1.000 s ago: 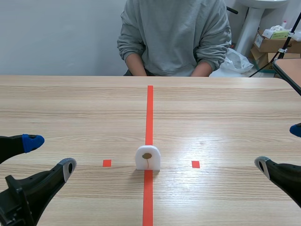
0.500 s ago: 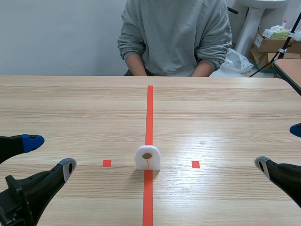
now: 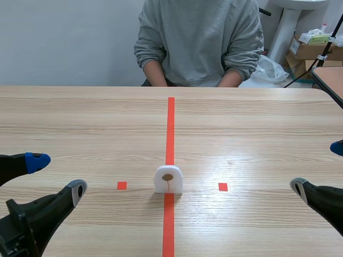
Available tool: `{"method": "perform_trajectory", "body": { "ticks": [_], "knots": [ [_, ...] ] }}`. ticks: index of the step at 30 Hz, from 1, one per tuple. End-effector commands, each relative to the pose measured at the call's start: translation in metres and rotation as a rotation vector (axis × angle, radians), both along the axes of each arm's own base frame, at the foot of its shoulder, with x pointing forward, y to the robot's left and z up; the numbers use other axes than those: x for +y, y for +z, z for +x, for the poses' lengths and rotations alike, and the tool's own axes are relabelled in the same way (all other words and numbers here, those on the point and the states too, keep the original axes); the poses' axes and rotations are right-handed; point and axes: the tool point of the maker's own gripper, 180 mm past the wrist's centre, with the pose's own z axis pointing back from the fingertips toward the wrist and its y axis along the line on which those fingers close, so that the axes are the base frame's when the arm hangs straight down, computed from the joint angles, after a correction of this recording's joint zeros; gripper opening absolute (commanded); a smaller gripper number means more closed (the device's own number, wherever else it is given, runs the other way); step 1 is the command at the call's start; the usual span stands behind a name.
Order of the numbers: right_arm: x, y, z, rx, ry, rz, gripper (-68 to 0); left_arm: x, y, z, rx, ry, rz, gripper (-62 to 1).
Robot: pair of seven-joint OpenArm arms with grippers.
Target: Do the leaf sorting experiment
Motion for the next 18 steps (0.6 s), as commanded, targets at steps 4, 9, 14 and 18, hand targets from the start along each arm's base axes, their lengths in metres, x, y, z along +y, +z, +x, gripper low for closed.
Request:
{"method": "perform_trajectory", "body": {
  "ticks": [4,9,14,18],
  "knots": [
    [0.0,0.006,0.004,-0.021,0.002,0.004,0.4,-0.005,0.012,0.003,-0.032,-0.006,-0.035,-3.7],
    [0.0,0.006,0.004,-0.021,0.002,0.003,0.4,-0.006,0.014,0.008,-0.038,-0.043,-0.007,-3.7],
    [0.0,0.006,0.004,-0.021,0.002,0.003,0.4,-0.008,0.023,0.023,-0.077,-0.129,0.069,-3.7],
    [0.0,0.006,0.004,-0.021,0.002,0.003,0.4,-0.012,0.03,0.032,-0.111,-0.197,0.104,-3.7]
  ]
}}
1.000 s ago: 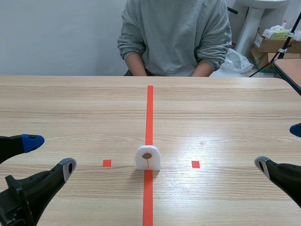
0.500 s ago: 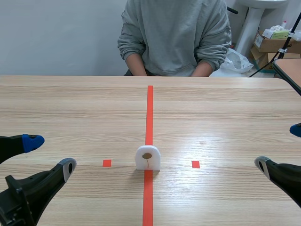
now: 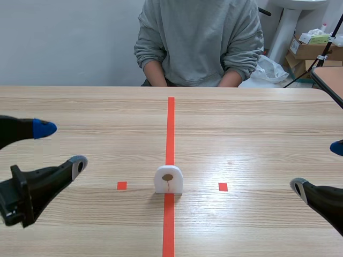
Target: Do the leaf sorting experiment
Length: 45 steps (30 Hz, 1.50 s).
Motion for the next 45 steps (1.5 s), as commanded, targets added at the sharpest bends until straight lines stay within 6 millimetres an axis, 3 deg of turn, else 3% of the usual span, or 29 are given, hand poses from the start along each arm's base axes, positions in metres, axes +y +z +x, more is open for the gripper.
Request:
{"method": "perform_trajectory", "body": {
  "ticks": [1,11,20,30,39,45],
  "knots": [
    [0.0,0.006,0.004,-0.021,0.002,0.004,0.4,-0.009,0.005,-0.001,-0.006,-0.039,-0.026,-3.7],
    [0.0,0.007,0.004,-0.022,0.002,0.004,0.4,-0.02,-0.026,0.02,0.036,-0.148,0.029,-3.7],
    [0.0,0.007,0.004,-0.022,0.002,0.004,0.4,-0.059,-0.062,0.023,0.103,-0.243,0.014,-3.7],
    [0.0,0.007,0.004,-0.022,0.002,0.004,0.4,-0.12,-0.089,0.017,0.101,-0.38,0.004,-3.7],
    [0.0,0.007,0.004,-0.022,0.002,0.004,0.4,-0.125,-0.1,0.048,0.067,-0.298,-0.006,-3.7],
    [0.0,0.007,0.004,-0.023,0.002,0.005,0.4,-0.134,-0.11,0.048,0.057,-0.306,-0.006,-3.7]
  ]
}}
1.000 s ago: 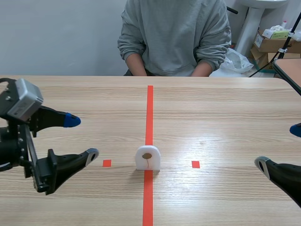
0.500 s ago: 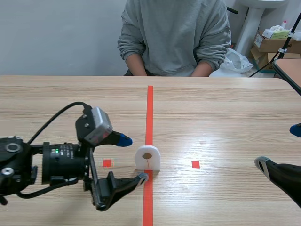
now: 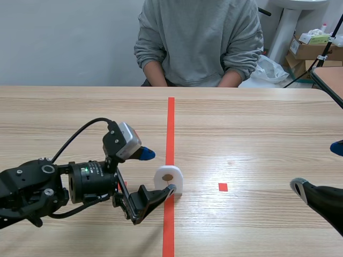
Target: Do the leaf sorting experiment
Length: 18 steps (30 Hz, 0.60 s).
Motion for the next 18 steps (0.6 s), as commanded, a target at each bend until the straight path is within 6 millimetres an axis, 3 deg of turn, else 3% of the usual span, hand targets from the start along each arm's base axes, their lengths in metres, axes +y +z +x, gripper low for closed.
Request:
{"method": "perform_trajectory", "body": {
  "ticks": [1,7,18],
  "knots": [
    [0.0,0.007,0.004,-0.023,0.002,0.005,0.4,-0.013,0.014,0.005,-0.021,0.002,-0.066,-3.7],
    [0.0,0.007,0.005,-0.023,0.002,0.005,0.4,-0.025,0.015,0.005,-0.016,0.004,-0.093,-3.7],
    [0.0,0.012,0.011,-0.048,0.002,0.005,0.4,-0.026,0.003,0.006,-0.023,0.026,-0.072,-4.3]
  ]
}}
